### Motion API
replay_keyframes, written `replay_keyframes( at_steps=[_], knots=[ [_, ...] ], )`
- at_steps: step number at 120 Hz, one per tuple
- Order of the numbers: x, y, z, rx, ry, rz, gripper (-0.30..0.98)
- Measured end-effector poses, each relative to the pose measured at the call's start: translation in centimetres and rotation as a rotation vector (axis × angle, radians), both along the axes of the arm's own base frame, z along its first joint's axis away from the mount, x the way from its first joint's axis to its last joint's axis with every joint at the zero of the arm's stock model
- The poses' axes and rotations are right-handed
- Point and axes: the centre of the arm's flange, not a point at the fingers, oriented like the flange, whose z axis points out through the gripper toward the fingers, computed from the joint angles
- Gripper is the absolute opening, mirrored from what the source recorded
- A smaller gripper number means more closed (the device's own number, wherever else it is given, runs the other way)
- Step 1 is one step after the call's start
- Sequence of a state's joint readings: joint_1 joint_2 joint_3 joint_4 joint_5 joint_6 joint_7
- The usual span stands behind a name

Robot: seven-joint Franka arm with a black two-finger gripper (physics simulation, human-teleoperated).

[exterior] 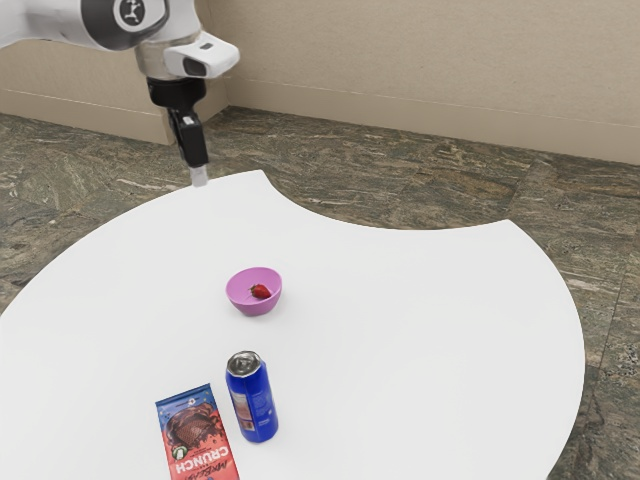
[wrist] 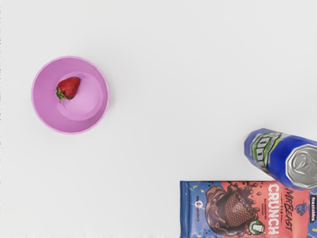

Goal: Take strawberry from the bowl

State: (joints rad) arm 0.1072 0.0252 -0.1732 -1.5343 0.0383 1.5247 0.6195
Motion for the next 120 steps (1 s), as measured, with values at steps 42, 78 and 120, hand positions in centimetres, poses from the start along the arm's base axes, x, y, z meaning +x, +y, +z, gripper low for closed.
replay_keyframes(
  at_steps=[42,78,120],
  knots=[
    [0.0,-0.7,0.2,-0.007,-0.014,-0.169,0.68],
    [3.1,-4.0,-26.0,-0.056,0.127,-0.637,0.53],
    [8.3,4.1,-28.3,-0.032,-0.016,-0.817,0.36]
  ],
)
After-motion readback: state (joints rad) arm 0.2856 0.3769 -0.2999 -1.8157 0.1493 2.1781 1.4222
